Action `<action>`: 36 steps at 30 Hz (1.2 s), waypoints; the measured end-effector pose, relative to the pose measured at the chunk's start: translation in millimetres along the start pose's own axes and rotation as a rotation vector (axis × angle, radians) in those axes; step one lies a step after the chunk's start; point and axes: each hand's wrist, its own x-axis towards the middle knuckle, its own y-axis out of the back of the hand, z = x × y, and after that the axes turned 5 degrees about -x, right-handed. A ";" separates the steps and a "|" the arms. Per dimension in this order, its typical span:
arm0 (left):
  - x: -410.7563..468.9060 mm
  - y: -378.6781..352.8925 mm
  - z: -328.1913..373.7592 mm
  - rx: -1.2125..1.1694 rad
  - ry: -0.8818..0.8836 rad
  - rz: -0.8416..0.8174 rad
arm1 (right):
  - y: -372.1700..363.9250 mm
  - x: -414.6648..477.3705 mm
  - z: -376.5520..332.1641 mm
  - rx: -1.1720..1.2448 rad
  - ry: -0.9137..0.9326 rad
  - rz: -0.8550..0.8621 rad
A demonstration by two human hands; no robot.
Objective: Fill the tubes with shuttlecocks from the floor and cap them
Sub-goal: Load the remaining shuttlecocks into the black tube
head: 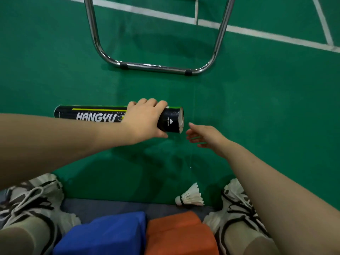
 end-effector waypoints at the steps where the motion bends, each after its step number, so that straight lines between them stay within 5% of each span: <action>1: -1.7 -1.4 0.6 0.006 -0.007 -0.002 | -2.4 -1.7 5.2 -0.033 -0.020 -0.031; 22: -21.2 -23.8 4.2 0.056 -0.082 -0.104 | -30.2 -13.7 80.9 -0.689 -0.249 -0.363; 31: -18.5 -21.0 4.3 0.023 -0.070 -0.075 | -48.5 -8.5 65.1 -0.656 -0.153 -0.331; 36: -17.6 -20.9 4.0 0.027 -0.063 -0.067 | -23.2 0.8 28.1 -0.412 -0.032 -0.196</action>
